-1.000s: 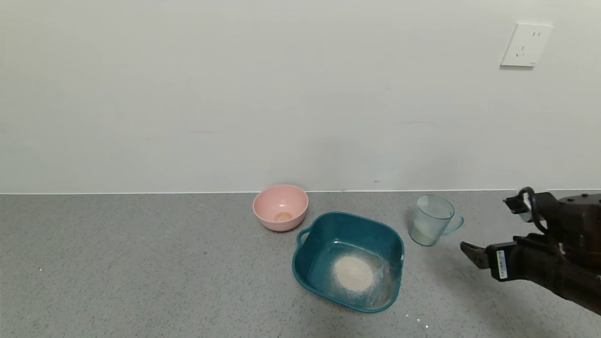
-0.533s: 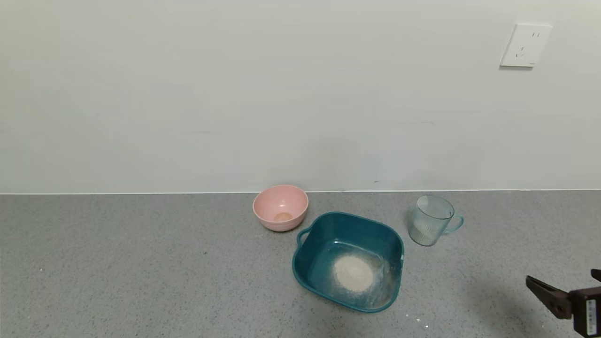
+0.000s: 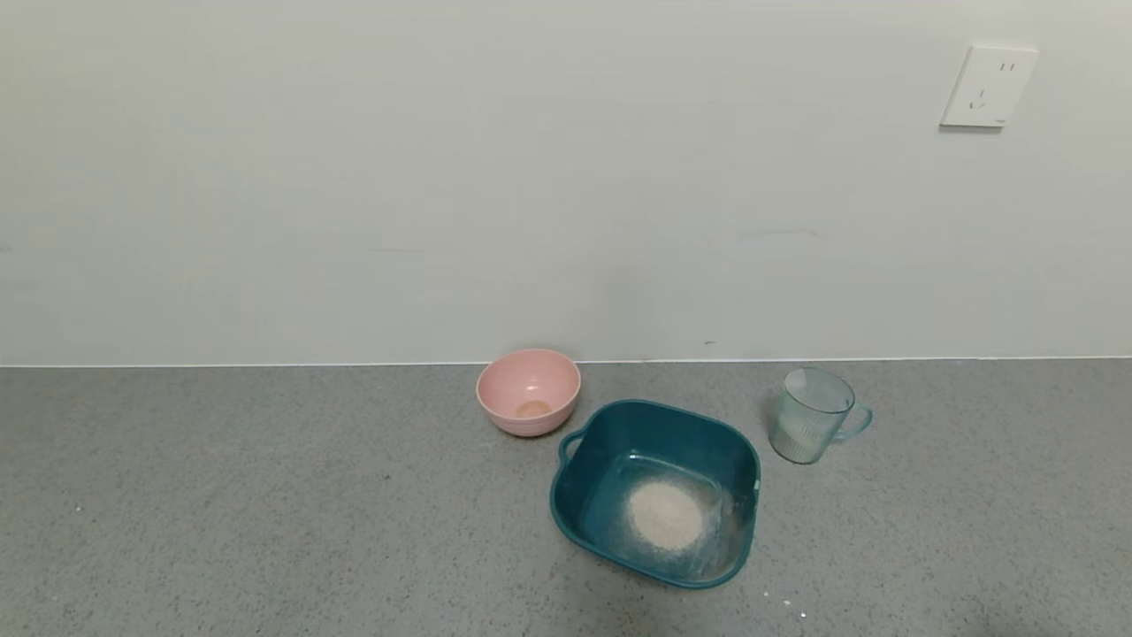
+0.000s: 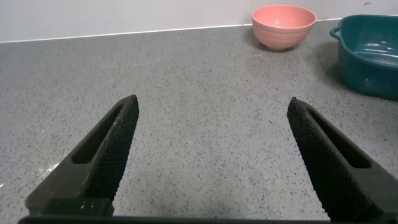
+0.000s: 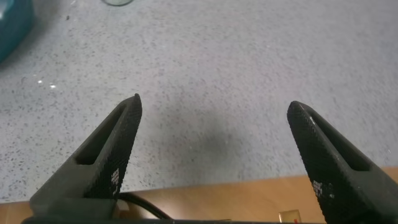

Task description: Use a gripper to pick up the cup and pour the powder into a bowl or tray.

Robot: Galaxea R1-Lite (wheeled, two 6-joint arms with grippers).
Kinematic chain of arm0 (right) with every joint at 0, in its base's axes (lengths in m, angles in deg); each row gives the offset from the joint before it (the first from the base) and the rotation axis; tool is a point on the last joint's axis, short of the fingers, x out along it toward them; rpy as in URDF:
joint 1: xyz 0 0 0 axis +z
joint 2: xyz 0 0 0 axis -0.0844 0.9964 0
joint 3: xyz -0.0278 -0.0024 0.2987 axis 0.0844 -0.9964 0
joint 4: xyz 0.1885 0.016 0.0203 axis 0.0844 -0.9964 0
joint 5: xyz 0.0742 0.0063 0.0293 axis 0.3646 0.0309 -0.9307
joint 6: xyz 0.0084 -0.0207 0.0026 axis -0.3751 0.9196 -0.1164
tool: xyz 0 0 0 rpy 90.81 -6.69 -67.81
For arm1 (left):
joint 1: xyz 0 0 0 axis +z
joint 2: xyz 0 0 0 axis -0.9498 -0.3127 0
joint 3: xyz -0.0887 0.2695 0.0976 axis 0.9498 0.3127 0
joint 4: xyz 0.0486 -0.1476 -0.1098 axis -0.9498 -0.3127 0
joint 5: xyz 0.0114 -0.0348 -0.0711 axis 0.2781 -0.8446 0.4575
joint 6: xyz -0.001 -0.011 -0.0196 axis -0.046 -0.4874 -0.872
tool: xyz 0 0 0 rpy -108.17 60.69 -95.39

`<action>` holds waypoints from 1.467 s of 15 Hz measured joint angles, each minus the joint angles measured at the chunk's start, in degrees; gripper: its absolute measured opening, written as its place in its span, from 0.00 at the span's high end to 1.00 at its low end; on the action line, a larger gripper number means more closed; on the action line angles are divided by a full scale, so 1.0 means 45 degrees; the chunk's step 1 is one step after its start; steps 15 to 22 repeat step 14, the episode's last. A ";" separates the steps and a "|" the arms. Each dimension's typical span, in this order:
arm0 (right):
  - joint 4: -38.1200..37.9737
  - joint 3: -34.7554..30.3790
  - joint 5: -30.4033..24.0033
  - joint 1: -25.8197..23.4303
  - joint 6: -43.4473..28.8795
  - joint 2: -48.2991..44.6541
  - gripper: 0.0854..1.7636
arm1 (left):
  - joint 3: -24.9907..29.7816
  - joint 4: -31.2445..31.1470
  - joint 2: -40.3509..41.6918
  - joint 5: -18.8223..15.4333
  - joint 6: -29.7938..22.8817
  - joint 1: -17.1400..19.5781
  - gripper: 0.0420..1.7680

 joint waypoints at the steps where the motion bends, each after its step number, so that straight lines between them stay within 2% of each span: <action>1: -0.0268 -0.0081 -0.0320 -0.0504 0.0000 -0.0710 0.04 | 0.0000 0.0000 0.0000 0.0005 0.0000 0.0000 0.03; 5: -0.1457 -0.0290 -0.1636 -0.2034 0.0038 -0.3338 0.04 | 0.0000 0.0000 0.0000 0.0000 0.0000 0.0000 0.03; 9: -0.1845 -0.0664 -0.1975 -0.2314 0.0062 -0.5751 0.04 | 0.0000 0.0000 0.0000 0.0005 0.0003 -0.0005 0.03; 11: -0.0956 -0.0994 -0.1875 -0.2324 -0.0054 -0.6426 0.04 | 0.0000 0.0000 0.0000 0.0005 -0.0005 0.0000 0.03; 14: 0.3075 -0.2506 -0.2048 -0.2327 -0.0024 -0.6802 0.04 | 0.0000 0.0000 0.0000 0.0005 -0.0005 0.0000 0.03; 22: 0.3075 -0.2506 -0.2048 -0.2327 -0.0024 -0.6802 0.04 | 0.0000 0.0000 0.0000 0.0005 -0.0005 0.0000 0.03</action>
